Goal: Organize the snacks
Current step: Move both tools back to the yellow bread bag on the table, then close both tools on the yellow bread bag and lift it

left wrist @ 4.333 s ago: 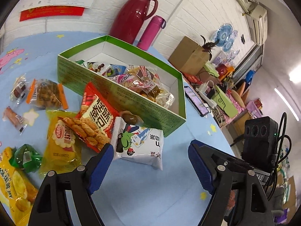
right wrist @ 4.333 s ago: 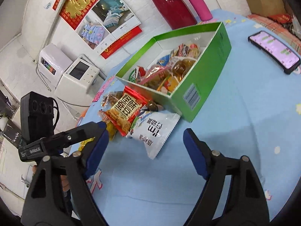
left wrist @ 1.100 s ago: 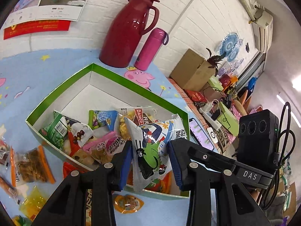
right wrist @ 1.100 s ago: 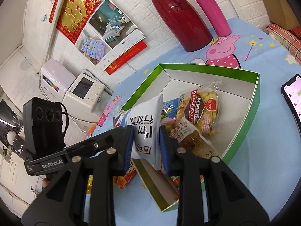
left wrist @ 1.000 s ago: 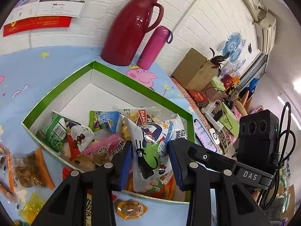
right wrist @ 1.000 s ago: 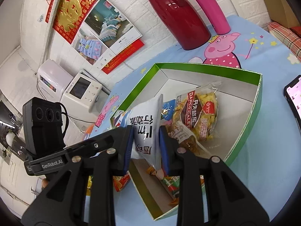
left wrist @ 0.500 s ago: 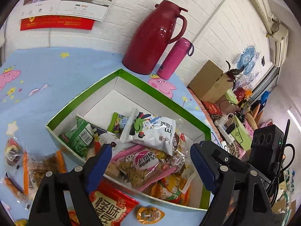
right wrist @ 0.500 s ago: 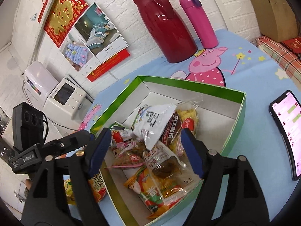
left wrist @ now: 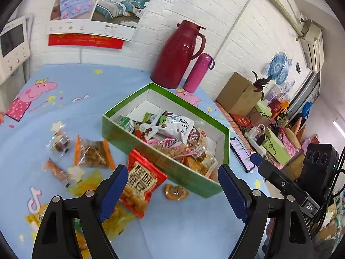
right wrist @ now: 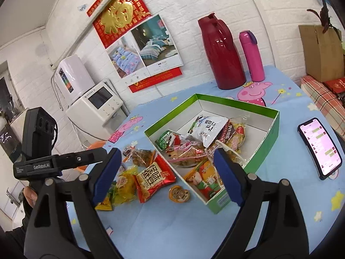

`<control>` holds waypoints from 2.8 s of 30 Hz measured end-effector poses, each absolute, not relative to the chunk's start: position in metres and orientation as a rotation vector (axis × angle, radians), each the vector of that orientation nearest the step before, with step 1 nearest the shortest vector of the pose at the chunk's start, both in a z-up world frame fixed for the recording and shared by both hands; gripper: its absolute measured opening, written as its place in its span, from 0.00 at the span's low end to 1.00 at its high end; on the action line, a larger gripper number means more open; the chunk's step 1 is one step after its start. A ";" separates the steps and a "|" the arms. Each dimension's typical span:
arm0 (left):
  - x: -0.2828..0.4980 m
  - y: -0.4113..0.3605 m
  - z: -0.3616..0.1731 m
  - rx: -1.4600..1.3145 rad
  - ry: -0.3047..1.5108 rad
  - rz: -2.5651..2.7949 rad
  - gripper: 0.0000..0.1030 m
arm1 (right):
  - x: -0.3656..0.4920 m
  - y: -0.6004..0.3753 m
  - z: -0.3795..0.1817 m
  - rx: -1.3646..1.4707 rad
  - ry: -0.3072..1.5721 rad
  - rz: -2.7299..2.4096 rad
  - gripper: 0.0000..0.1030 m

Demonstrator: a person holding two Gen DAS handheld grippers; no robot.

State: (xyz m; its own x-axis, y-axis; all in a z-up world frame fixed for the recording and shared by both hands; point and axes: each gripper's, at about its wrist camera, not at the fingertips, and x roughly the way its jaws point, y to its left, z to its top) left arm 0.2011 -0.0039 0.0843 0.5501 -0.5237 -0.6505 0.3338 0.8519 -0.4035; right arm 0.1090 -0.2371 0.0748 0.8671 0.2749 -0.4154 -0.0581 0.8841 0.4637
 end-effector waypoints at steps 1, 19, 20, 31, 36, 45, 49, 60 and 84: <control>0.195 0.002 0.085 -0.247 0.845 -0.504 0.85 | 0.103 -0.231 0.076 0.444 0.486 0.188 0.86; 0.097 0.100 -0.001 -0.350 0.911 -0.294 0.85 | 0.086 -0.144 0.013 0.438 0.681 0.303 0.86; 0.097 0.104 -0.003 -0.354 0.914 -0.288 0.85 | 0.089 -0.137 0.011 0.436 0.692 0.318 0.86; 0.102 0.133 0.008 -0.325 0.839 -0.296 0.85 | 0.140 -0.073 0.006 0.257 0.734 0.327 0.81; 0.104 0.135 0.007 -0.303 0.842 -0.319 0.85 | 0.176 -0.056 0.000 0.146 0.738 0.309 0.78; 0.112 0.138 0.001 -0.335 0.869 -0.337 0.85 | 0.193 -0.052 -0.035 0.019 0.841 0.295 0.44; 0.112 0.126 0.001 -0.319 0.885 -0.375 0.85 | 0.164 -0.067 -0.032 0.040 0.872 0.372 0.43; 0.111 0.055 0.000 -0.250 0.955 -0.546 0.85 | 0.072 -0.119 -0.032 -0.028 0.877 0.371 0.52; 0.155 -0.042 -0.038 -0.262 1.191 -0.870 0.46 | 0.017 -0.216 -0.043 0.725 0.822 0.292 0.62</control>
State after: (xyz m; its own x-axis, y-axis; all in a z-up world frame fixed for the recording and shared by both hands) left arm 0.1546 -0.0421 -0.0384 0.1010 -0.7082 -0.6987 0.4508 0.6587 -0.6024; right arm 0.0169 -0.2165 -0.0433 0.6589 0.5007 -0.5614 0.0338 0.7259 0.6870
